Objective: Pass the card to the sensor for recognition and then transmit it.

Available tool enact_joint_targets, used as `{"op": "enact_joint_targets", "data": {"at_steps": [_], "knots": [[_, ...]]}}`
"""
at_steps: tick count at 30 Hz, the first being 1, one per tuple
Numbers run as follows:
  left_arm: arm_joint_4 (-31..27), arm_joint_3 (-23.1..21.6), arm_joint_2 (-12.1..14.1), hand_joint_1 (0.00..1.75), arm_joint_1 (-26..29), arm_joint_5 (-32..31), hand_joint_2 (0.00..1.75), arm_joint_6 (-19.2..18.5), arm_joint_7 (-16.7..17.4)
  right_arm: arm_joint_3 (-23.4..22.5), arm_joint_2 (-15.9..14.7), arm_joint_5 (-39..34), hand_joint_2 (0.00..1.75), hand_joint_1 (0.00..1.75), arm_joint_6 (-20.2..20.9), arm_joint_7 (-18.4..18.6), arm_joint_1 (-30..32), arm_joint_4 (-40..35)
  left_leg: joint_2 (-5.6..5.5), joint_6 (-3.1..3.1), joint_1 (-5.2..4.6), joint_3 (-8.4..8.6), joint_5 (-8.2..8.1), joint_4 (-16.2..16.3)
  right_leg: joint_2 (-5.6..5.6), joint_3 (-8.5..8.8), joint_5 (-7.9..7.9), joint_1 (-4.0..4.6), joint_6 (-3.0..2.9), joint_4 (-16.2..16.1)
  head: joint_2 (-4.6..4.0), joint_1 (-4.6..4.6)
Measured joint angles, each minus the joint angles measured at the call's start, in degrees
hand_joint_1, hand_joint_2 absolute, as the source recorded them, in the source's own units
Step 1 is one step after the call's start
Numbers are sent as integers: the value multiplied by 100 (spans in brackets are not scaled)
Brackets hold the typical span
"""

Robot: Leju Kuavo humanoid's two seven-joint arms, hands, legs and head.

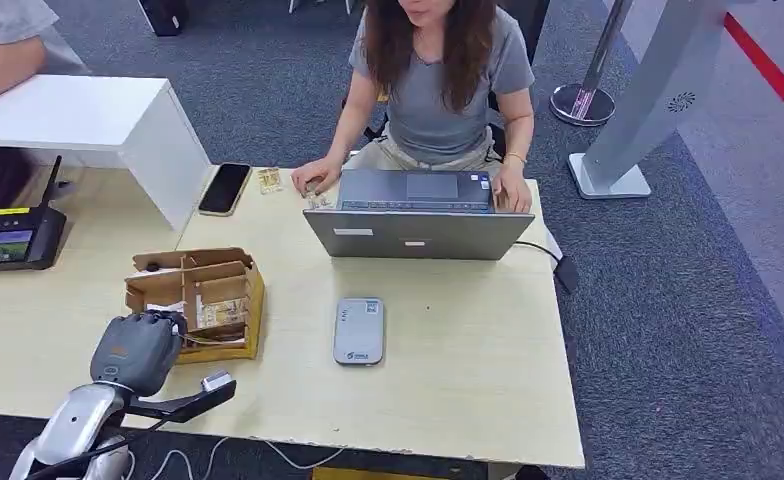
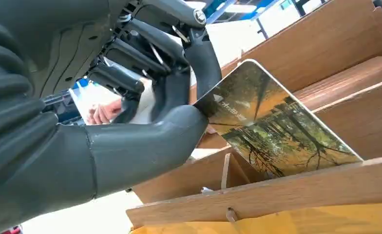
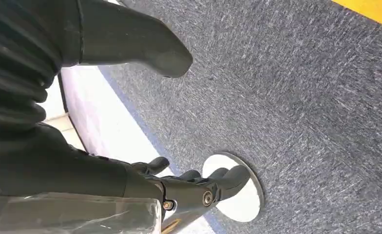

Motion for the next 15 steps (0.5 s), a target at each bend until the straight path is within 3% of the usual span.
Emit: {"op": "enact_joint_targets", "data": {"at_steps": [15], "knots": [[0, 0, 0, 175, -4, 24, 175, -4, -9, 0, 0, 0, 175, 0, 11, -48, -20, 0, 0, 0, 0, 0, 0, 0, 0, -1, 0, 0, 0, 0, 0, 0]]}}
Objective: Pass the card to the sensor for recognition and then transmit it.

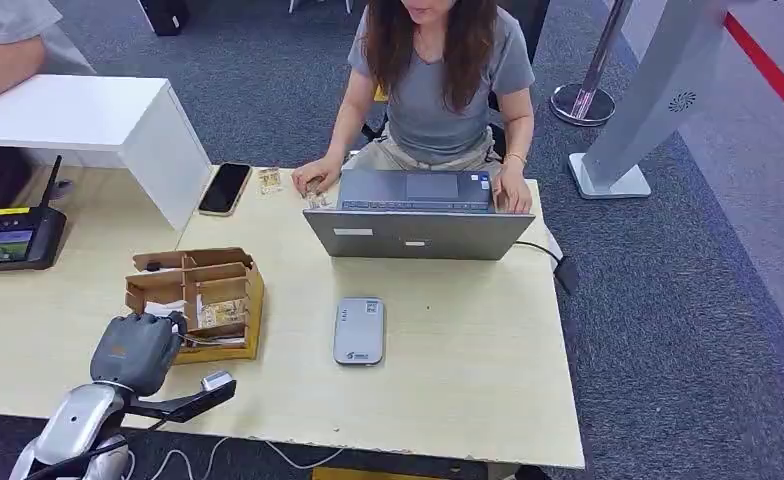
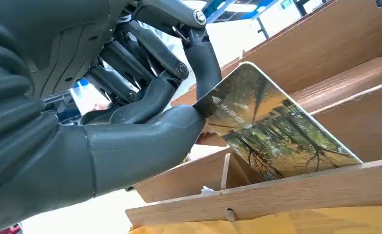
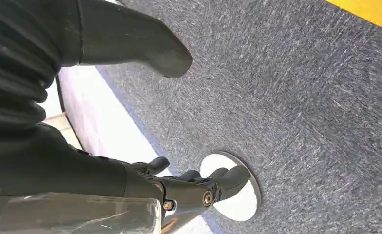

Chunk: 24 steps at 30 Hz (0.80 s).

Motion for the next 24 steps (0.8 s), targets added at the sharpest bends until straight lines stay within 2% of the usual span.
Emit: {"op": "enact_joint_targets", "data": {"at_steps": [14, 24], "knots": [[-11, -88, -15, 175, -152, 138, 175, -22, -55, -2, -11, 0, 175, 0, 2, 0, -25, 0, 0, 0, 0, 0, 0, 0, 0, -3, 0, 0, 0, 0, 0, 0], [-463, -404, -122, 175, -485, 979, 175, -343, -173, 0, -31, 2, 175, 0, 7, 0, -24, 0, 1, 0, -1, 0, 0, 1, 0, -3, 1, 0, 1, 0, 0, 0]]}}
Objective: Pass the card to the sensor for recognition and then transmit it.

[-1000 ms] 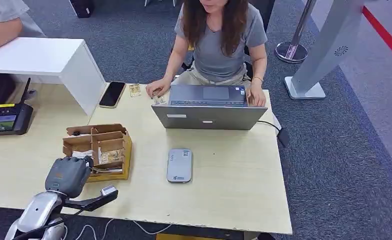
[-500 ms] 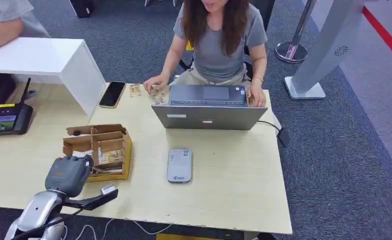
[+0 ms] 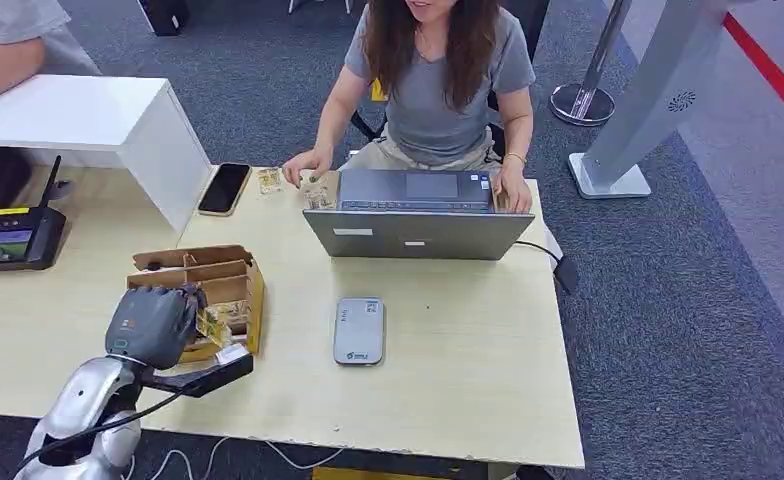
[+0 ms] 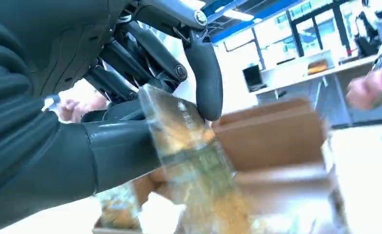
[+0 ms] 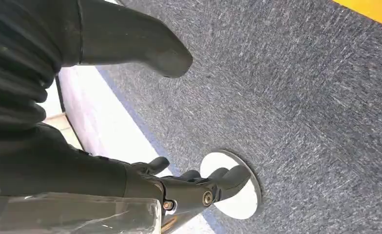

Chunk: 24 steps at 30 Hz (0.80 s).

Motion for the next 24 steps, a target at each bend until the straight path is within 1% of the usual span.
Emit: {"op": "enact_joint_targets", "data": {"at_steps": [2, 7, 17, 24], "knots": [[-94, -39, -20, 175, -48, 138, 175, -50, -2, 0, 0, 0, 175, 0, 2, 0, 0, 0, 0, 0, 0, 0, 0, 0, 0, 0, 0, 0, 0, 0, 0, -2], [-228, -92, -48, 175, -108, 204, 175, -85, -2, 0, 0, -2, 175, 0, 2, 0, 1, 0, 1, 0, 1, 0, 0, 0, 1, -1, 0, 0, 0, 0, 0, 0], [-304, -133, -70, 175, -129, 223, 175, -85, -2, 0, -2, -2, 175, 0, 2, 0, 1, 0, 0, 0, 0, 0, 0, 0, 1, -1, 0, 0, 0, 0, 0, 0], [-381, -157, -96, 175, -184, 431, 175, -88, -18, 0, -2, -2, 175, 0, -4, 2, 4, 0, 0, 0, 0, -1, 0, 0, 1, -1, 0, 0, 0, 0, 0, 0]]}}
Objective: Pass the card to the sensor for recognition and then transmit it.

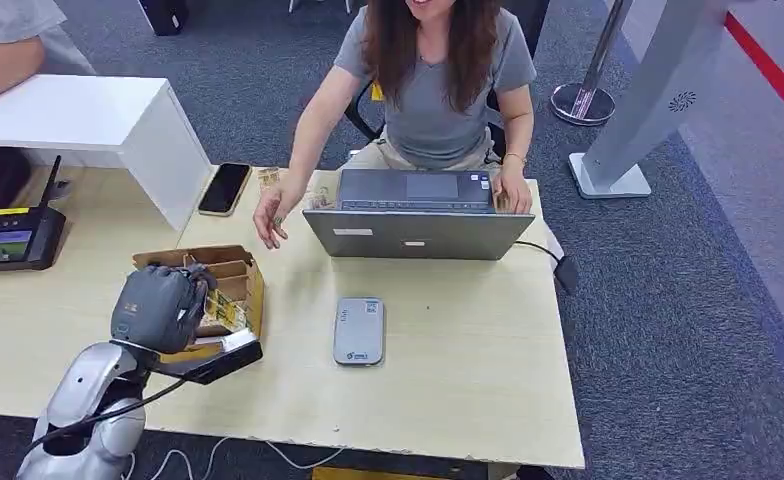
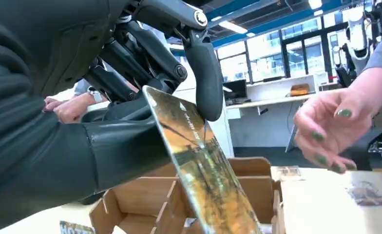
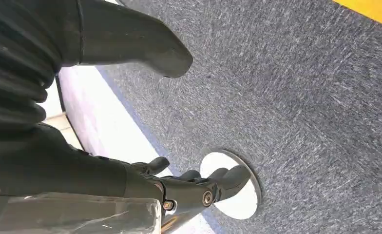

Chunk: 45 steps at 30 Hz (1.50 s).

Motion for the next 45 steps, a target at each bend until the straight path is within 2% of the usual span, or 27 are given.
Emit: {"op": "enact_joint_targets", "data": {"at_steps": [6, 9, 16, 19, 24, 32, 37, 45], "knots": [[-116, 4, -134, 175, -3, 207, 175, 83, 96, -2, 0, 0, 175, 0, -11, 0, 10, 0, 0, 0, 0, -2, 0, 0, 0, 0, 0, 0, 0, 0, 0, 0], [-266, 194, -464, 175, 40, 561, 175, 214, 249, -2, 0, 0, 175, 0, -9, 15, 30, 0, -1, 1, 0, -4, 0, 0, -2, 0, 0, 0, 0, 0, 0, 0], [-603, 917, -1286, 175, 66, 955, 175, 203, 398, 0, 2, 2, 175, 0, 2, 59, 74, 0, -2, 2, -2, -6, -1, 0, -2, 0, 0, 0, 0, -1, 0, 0], [-656, 1256, -1580, 175, 58, 885, 175, 214, 426, 4, 9, 2, 175, 0, 9, 59, 80, 0, -2, 2, -1, -5, -1, 0, -2, -1, 0, 0, 0, -1, 0, -2], [-664, 1700, -1925, 175, -41, 680, 175, 361, 378, 26, 37, 2, 175, 0, 22, 68, 80, 0, -2, 1, 1, -5, -1, 0, -2, -1, 0, 0, 0, 0, 0, -2], [-662, 2359, -2321, 175, -305, 723, 175, 398, 424, 131, 81, 0, 175, 0, 68, 74, 88, 0, -2, 1, 0, -6, -1, 0, -2, -1, 0, 0, 0, 0, 0, 0], [-640, 2601, -2472, 175, -462, 754, 175, 398, 424, 186, 105, 2, 175, 0, 72, 76, 86, 0, -2, 1, -1, -6, -1, 0, -2, -1, 0, 0, 0, 0, 0, 0], [-400, 3279, -2811, 175, -883, 1692, 175, 166, 455, 315, 122, 2, 175, 0, 164, 77, 16, 0, -1, 1, 0, -5, -1, 0, -1, -2, 1, 0, 1, 0, 0, -2]]}}
